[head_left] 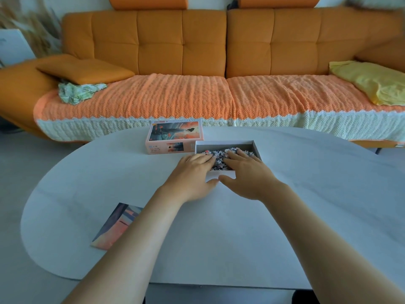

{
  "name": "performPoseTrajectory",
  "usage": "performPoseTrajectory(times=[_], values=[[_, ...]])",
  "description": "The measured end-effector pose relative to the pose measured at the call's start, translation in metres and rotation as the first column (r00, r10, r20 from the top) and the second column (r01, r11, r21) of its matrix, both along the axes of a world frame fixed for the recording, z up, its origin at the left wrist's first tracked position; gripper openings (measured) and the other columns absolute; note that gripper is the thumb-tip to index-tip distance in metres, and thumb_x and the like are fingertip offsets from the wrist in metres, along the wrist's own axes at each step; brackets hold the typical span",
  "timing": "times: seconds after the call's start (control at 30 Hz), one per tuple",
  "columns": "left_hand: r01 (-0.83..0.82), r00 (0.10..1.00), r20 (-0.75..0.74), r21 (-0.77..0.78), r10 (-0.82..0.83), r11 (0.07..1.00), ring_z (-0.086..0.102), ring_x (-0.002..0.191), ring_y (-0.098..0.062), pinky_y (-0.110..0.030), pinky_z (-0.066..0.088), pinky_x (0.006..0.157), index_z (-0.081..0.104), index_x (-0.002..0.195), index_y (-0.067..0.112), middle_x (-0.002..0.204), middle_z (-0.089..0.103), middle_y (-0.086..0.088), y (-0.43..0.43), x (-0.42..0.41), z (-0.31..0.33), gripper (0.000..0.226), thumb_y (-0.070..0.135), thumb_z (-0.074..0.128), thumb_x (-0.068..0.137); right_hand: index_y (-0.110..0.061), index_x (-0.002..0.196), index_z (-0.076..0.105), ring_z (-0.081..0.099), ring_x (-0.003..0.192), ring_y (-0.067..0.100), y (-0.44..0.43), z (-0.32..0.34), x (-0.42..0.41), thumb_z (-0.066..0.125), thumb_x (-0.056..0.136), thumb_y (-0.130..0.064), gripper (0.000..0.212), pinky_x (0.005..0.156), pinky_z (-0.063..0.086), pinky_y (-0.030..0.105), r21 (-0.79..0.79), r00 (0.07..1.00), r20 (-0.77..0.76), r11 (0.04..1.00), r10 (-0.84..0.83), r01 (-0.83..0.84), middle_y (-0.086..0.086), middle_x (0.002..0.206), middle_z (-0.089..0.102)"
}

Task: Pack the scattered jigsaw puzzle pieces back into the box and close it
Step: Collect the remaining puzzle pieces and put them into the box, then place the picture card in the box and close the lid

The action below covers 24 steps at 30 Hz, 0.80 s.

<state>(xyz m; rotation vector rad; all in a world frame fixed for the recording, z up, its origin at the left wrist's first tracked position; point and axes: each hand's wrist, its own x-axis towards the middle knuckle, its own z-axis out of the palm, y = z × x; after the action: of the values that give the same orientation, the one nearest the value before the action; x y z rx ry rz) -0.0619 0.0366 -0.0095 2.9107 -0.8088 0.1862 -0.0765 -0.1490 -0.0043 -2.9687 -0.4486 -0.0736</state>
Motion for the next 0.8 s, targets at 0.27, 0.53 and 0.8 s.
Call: performPoseTrajectory(times=[0.27,0.53,0.8], values=[[-0.064,0.992,-0.125,-0.29,0.029,0.955,0.011,0.147,-0.011,-0.036,0.019,0.117,0.021,0.154,0.023,0.161,0.012,0.013,0.017,-0.017,0.011,0.064,0.039,0.049,0.098,-0.023,0.134,0.055,0.029,0.143,0.017,0.01,0.014,-0.01,0.052,0.093,-0.032,0.042,0.115,0.027,0.041,0.242,0.987,0.128,0.962,0.099,-0.128,-0.003,0.151,0.039],[-0.222,0.975,-0.051,-0.21,0.216,0.952,0.038,0.126,-0.015,-0.033,0.034,0.104,0.05,0.133,0.024,0.133,0.044,0.009,0.096,-0.065,0.006,0.037,0.023,0.05,0.096,-0.025,0.118,0.068,0.053,0.117,0.014,0.079,0.012,-0.058,0.053,0.092,-0.019,0.031,0.1,0.044,0.032,0.283,0.926,0.042,0.885,0.375,-0.371,-0.007,0.125,0.062],[-0.283,0.906,-0.364,-0.134,0.218,0.95,0.035,0.132,-0.005,-0.029,0.029,0.111,0.051,0.133,0.035,0.137,0.044,0.021,0.147,-0.1,0.012,0.054,0.044,0.06,0.08,-0.038,0.117,0.066,0.048,0.118,0.019,0.117,-0.002,-0.081,0.041,0.095,-0.051,0.036,0.098,0.04,0.039,0.136,0.872,-0.067,0.87,0.485,-0.474,-0.006,0.136,0.055]])
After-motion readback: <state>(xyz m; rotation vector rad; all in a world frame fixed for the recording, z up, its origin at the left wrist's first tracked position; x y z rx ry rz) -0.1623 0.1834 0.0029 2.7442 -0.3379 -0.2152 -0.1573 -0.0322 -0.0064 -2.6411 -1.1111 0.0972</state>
